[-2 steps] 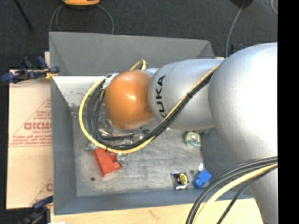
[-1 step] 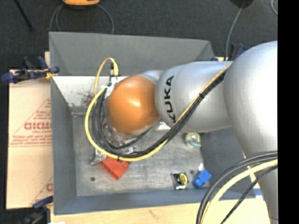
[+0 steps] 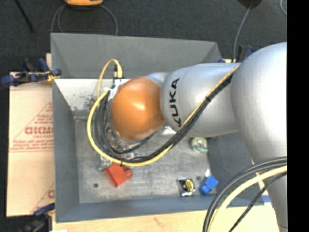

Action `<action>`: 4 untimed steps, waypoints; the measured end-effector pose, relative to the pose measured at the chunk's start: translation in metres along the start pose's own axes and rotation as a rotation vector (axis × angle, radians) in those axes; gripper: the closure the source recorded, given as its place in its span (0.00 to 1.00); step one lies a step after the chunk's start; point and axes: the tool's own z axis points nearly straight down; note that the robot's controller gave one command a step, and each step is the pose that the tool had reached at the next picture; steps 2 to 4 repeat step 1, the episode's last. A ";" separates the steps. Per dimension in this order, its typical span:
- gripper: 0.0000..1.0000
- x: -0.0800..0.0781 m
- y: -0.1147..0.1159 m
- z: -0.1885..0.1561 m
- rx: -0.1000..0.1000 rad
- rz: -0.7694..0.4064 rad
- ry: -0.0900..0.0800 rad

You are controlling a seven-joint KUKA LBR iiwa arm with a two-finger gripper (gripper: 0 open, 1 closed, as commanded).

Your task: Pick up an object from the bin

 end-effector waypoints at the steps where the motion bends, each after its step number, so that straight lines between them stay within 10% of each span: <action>1: 1.00 0.002 0.006 -0.176 0.005 -0.008 0.002; 4: 1.00 0.002 0.006 -0.176 0.005 -0.008 0.002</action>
Offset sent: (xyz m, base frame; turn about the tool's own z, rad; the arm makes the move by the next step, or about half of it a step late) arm -0.0094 -0.0036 0.1712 -0.0123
